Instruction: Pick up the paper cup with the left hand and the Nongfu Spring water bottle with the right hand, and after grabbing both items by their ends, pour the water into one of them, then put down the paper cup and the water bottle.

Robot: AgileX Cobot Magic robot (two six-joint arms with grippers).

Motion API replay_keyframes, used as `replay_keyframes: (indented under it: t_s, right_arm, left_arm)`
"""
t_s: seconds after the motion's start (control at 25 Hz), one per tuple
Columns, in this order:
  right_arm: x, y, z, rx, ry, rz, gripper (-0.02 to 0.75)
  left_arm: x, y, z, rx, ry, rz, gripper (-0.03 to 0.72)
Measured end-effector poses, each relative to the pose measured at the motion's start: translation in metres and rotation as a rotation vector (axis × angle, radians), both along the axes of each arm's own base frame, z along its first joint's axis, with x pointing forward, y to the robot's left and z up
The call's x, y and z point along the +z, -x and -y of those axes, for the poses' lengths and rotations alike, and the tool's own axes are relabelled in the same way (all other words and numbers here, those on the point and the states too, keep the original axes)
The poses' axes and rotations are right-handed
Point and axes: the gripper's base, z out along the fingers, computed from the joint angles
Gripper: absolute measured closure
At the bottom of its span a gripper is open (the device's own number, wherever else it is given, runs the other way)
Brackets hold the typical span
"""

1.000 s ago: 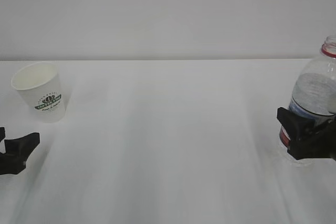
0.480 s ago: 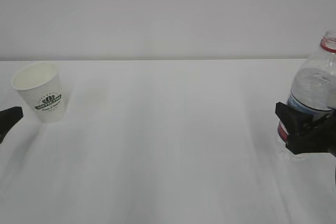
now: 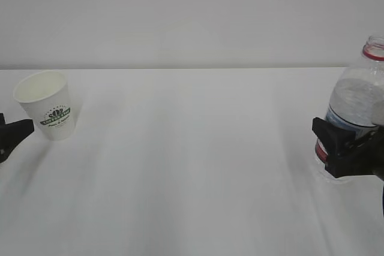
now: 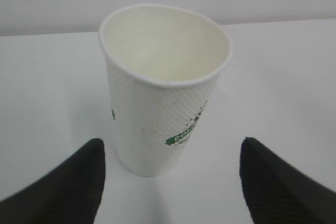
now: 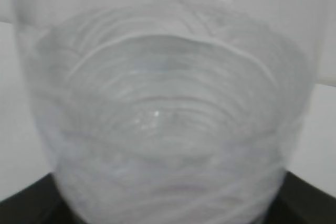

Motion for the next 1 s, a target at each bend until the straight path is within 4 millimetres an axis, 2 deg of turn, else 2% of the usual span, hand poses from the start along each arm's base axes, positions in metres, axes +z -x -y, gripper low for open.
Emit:
replay_keyframes:
  t_s: [0.32,0.56,0.76,1.0]
  right_arm:
    - [-0.0001,0.0005,-0.0015,0.019,0.005,0.001,0.224]
    - [-0.0001,0.0006,-0.0019,0.025,0.006,0.001,0.225]
    - [-0.0001,0.0007,-0.0021,0.027,0.007,0.001,0.225]
    - [-0.0001,0.0007,-0.0023,0.029,0.007,0.001,0.225]
  left_arm:
    - [-0.0037,-0.0007,-0.0017,0.021,0.003,-0.01,0.124]
    - [-0.0037,-0.0008,-0.0018,-0.017,-0.118,0.043,0.127]
    - [-0.0037,-0.0008,-0.0019,-0.022,-0.14,0.053,0.129]
    - [-0.0088,-0.0028,-0.0011,0.007,-0.129,0.035,0.099]
